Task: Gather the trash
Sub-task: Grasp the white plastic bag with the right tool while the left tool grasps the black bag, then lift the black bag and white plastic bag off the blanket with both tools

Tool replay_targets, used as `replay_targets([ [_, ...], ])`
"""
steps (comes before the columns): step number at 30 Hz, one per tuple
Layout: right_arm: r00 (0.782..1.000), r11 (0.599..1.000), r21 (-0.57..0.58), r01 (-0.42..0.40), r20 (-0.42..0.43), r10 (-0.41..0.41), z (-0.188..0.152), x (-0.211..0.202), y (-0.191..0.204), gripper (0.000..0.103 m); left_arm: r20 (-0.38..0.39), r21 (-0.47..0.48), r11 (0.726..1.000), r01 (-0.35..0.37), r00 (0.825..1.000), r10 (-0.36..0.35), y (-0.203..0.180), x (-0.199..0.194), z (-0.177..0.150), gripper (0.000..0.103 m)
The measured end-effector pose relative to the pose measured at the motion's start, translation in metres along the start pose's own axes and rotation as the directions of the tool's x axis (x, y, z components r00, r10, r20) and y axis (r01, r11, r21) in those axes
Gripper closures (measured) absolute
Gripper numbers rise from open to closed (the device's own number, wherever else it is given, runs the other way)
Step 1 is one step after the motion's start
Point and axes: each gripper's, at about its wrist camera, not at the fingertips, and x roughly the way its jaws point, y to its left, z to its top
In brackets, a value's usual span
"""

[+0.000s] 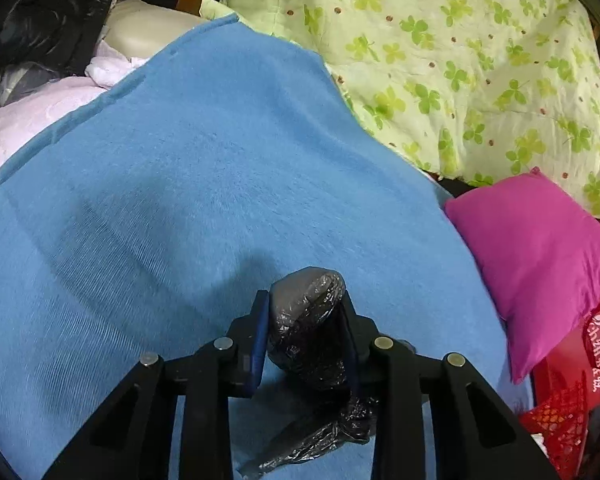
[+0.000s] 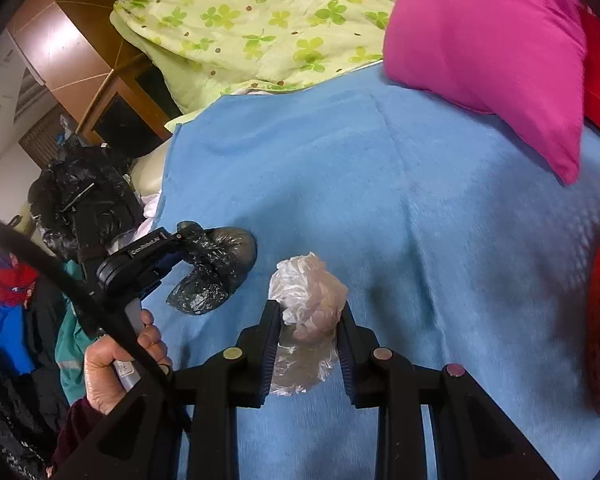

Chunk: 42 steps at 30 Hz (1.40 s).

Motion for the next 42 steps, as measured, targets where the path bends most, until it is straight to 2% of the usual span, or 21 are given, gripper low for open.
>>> replay_targets([
  [3,1.000,1.000,-0.003,0.000,0.015,0.000,-0.005,-0.009,0.000,0.074,0.026,-0.002,1.000,-0.004,1.000,0.004,-0.006,-0.027,-0.014,0.070],
  [8,1.000,1.000,-0.009,-0.017,0.020,0.017,-0.020,-0.026,-0.001,0.074,0.054,0.072,0.996,-0.051,0.997,0.048,-0.017,-0.064,-0.047,0.069],
  [11,1.000,1.000,-0.025,0.003,0.009,-0.003,-0.030,-0.033,-0.005,0.074,0.058,0.092,0.991,-0.100,0.994,0.095,-0.017,-0.077,-0.070,0.062],
  [13,1.000,0.999,-0.034,0.008,-0.011,-0.008,-0.035,-0.034,-0.007,0.074,0.028,0.102,0.991,-0.091,0.996,0.089,-0.015,-0.085,-0.088,0.047],
  [15,0.999,0.998,-0.053,0.020,-0.028,-0.022,-0.039,-0.034,-0.009,0.073,0.001,0.116,0.989,-0.091,0.996,0.092,-0.017,-0.095,-0.108,0.038],
  [18,0.997,0.998,-0.066,0.024,-0.076,-0.029,-0.045,-0.030,-0.011,0.071,-0.030,0.157,0.983,-0.092,0.995,0.098,-0.019,-0.107,-0.129,0.034],
  [22,0.986,0.999,-0.051,0.005,-0.168,-0.013,-0.050,-0.022,-0.021,0.063,-0.094,0.227,0.973,-0.039,0.994,0.062,-0.022,-0.121,-0.143,0.032],
  [23,0.984,0.999,-0.048,0.005,-0.178,-0.013,-0.050,-0.022,-0.023,0.058,-0.088,0.246,0.969,-0.029,0.995,0.052,-0.022,-0.129,-0.145,0.032],
  [24,0.983,0.999,-0.040,0.004,-0.184,-0.011,-0.049,-0.024,-0.026,0.041,-0.060,0.274,0.961,-0.031,0.997,0.049,-0.024,-0.138,-0.143,0.032],
  [25,0.984,0.999,-0.032,-0.003,-0.176,-0.003,-0.048,-0.026,-0.029,0.037,-0.041,0.289,0.957,-0.036,0.998,0.049,-0.026,-0.142,-0.141,0.030],
  [28,0.992,0.999,-0.001,-0.040,-0.121,0.040,-0.045,-0.040,-0.040,0.037,0.054,0.364,0.930,-0.055,0.998,0.038,-0.035,-0.155,-0.122,0.022],
  [30,0.993,0.999,0.016,-0.051,-0.102,0.052,-0.044,-0.045,-0.046,0.037,0.114,0.405,0.912,-0.066,0.993,0.022,-0.041,-0.158,-0.110,0.020],
  [34,0.993,1.000,0.003,-0.008,-0.114,0.008,-0.048,-0.044,-0.050,0.040,0.175,0.472,0.880,-0.055,0.984,-0.033,-0.046,-0.145,-0.088,0.015],
  [36,0.992,1.000,0.002,0.002,-0.124,-0.001,-0.048,-0.042,-0.052,0.049,0.144,0.463,0.886,-0.032,0.989,-0.040,-0.039,-0.126,-0.081,0.015],
  [38,0.990,1.000,0.011,-0.002,-0.140,0.003,-0.048,-0.039,-0.055,0.053,0.030,0.402,0.915,0.031,0.998,-0.046,-0.030,-0.102,-0.073,0.015],
  [42,0.986,0.999,0.030,-0.015,-0.165,0.019,-0.051,-0.033,-0.058,0.058,-0.100,0.297,0.946,0.128,0.990,-0.102,-0.016,-0.080,-0.071,0.015],
])
